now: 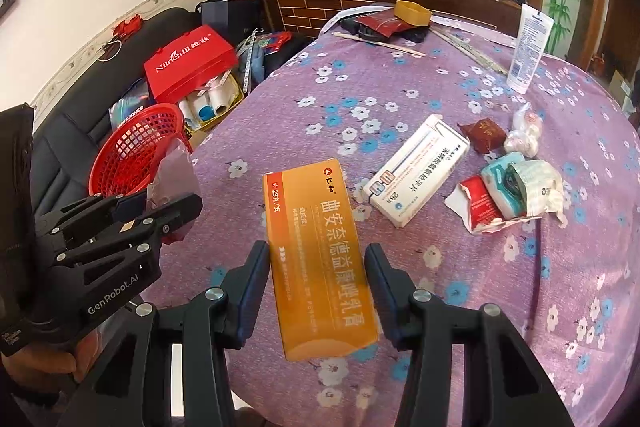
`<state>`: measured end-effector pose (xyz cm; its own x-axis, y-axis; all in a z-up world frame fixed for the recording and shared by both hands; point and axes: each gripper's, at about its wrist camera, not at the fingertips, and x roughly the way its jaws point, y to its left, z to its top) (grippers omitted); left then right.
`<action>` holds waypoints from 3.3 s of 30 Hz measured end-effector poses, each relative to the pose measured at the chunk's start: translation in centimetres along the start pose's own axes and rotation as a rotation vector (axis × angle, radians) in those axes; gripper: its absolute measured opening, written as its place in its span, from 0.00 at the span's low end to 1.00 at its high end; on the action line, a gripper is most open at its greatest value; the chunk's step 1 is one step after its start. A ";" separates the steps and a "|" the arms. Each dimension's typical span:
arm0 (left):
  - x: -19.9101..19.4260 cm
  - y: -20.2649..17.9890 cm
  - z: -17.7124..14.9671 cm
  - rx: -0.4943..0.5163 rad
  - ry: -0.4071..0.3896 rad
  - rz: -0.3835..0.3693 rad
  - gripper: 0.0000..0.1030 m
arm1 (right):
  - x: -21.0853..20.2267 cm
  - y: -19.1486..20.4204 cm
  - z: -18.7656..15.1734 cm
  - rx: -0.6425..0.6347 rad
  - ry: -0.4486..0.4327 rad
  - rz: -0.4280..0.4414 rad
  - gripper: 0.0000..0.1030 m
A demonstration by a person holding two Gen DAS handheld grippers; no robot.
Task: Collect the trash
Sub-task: 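Carry the orange box with the right gripper while the left carries the pink bag toward the red basket, then open the left gripper over the red basket while the right drops the orange box in, then grasp the white medicine box with the left gripper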
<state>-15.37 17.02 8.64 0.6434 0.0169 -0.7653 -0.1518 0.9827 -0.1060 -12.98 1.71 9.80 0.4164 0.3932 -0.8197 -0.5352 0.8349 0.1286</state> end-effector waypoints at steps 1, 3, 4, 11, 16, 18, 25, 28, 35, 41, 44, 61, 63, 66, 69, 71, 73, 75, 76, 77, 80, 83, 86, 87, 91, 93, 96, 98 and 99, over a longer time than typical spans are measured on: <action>0.0 0.1 0.0 -0.003 -0.001 0.000 0.30 | 0.1 0.1 0.0 -0.003 0.001 0.001 0.52; -0.1 0.5 0.1 -0.011 -0.004 0.000 0.30 | 0.2 0.3 0.2 -0.007 0.003 0.003 0.52; -0.1 0.6 0.1 -0.014 -0.004 0.001 0.30 | 0.2 0.4 0.2 -0.008 0.003 0.005 0.52; -0.9 2.5 0.5 -0.049 -0.021 0.009 0.30 | 0.6 1.6 1.0 -0.035 0.002 0.015 0.52; -2.0 5.2 1.3 -0.095 -0.046 0.025 0.30 | 0.8 2.5 2.3 -0.043 0.000 0.044 0.52; -2.7 6.6 1.7 -0.116 -0.059 0.038 0.30 | 0.9 2.9 3.1 -0.038 0.002 0.066 0.52; -4.3 12.4 2.5 -0.219 -0.082 0.099 0.30 | 1.5 6.8 6.5 -0.084 -0.025 0.140 0.52; -4.8 14.9 2.5 -0.259 -0.085 0.127 0.30 | 2.5 8.9 8.0 -0.092 -0.021 0.185 0.52; -4.0 20.1 1.9 -0.353 -0.050 0.149 0.30 | 5.6 13.9 11.4 -0.108 0.013 0.279 0.52; -2.6 22.6 2.2 -0.365 -0.024 0.167 0.30 | 8.6 17.0 14.2 -0.081 0.044 0.333 0.53; -2.3 23.4 2.4 -0.376 -0.028 0.177 0.36 | 10.3 17.8 15.3 -0.055 0.066 0.351 0.54; -2.7 16.0 0.4 -0.305 -0.022 0.062 0.64 | 5.9 9.9 8.0 0.005 0.036 0.247 0.60; -2.2 14.2 0.4 -0.269 -0.010 0.049 0.64 | 5.2 8.5 6.7 0.014 0.043 0.236 0.60; -2.1 12.0 0.2 -0.252 0.004 0.033 0.64 | 3.8 6.0 5.0 0.049 0.034 0.226 0.60; -2.5 10.0 0.0 -0.247 -0.005 0.028 0.64 | 2.6 3.4 4.0 0.093 0.026 0.241 0.60; -2.6 8.6 0.0 -0.249 -0.002 0.030 0.64 | 2.0 2.2 3.7 0.096 0.026 0.235 0.60; -2.6 7.0 -0.1 -0.254 0.012 0.015 0.64 | 0.9 0.5 3.3 0.102 0.009 0.228 0.60; -2.5 5.2 -0.2 -0.246 0.022 0.002 0.64 | -0.3 -1.2 2.7 0.111 -0.015 0.205 0.60; -2.4 4.3 -0.2 -0.238 0.028 -0.003 0.64 | -0.8 -2.1 2.3 0.116 -0.024 0.187 0.60; -2.1 3.1 -0.2 -0.226 0.036 -0.012 0.64 | -1.1 -3.2 1.7 0.128 -0.029 0.168 0.60; -1.3 0.1 0.1 -0.190 0.063 -0.039 0.64 | -2.3 -6.9 -0.2 0.185 -0.034 0.127 0.60; -0.3 -3.1 0.6 -0.131 0.088 -0.071 0.64 | -3.3 -10.8 -2.2 0.261 -0.039 0.049 0.60; 1.0 -6.3 1.7 -0.052 0.103 -0.098 0.69 | -4.1 -14.3 -3.8 0.364 -0.018 0.074 0.60; 1.8 -7.5 2.2 -0.015 0.114 -0.110 0.74 | -4.4 -15.1 -4.2 0.384 -0.018 0.065 0.60; 5.8 -11.6 4.2 0.146 0.154 -0.112 0.78 | -6.2 -17.2 -5.3 0.402 -0.037 0.005 0.60; 8.2 -13.2 5.3 0.212 0.169 -0.085 0.78 | -7.0 -18.2 -5.8 0.416 -0.048 -0.015 0.60; 11.2 -15.1 6.4 0.268 0.195 -0.067 0.78 | -8.4 -19.7 -6.8 0.451 -0.066 -0.030 0.60; 12.7 -16.1 6.9 0.298 0.206 -0.068 0.78 | -9.0 -20.2 -7.2 0.472 -0.077 -0.032 0.60; 13.7 -16.7 7.1 0.320 0.217 -0.046 0.78 | -9.3 -20.7 -7.5 0.488 -0.082 -0.033 0.60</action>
<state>1.27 2.14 4.42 0.4653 -0.0343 -0.8845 0.1377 0.9899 0.0340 -11.28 -22.08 10.62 0.4944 0.3759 -0.7838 -0.1221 0.9227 0.3656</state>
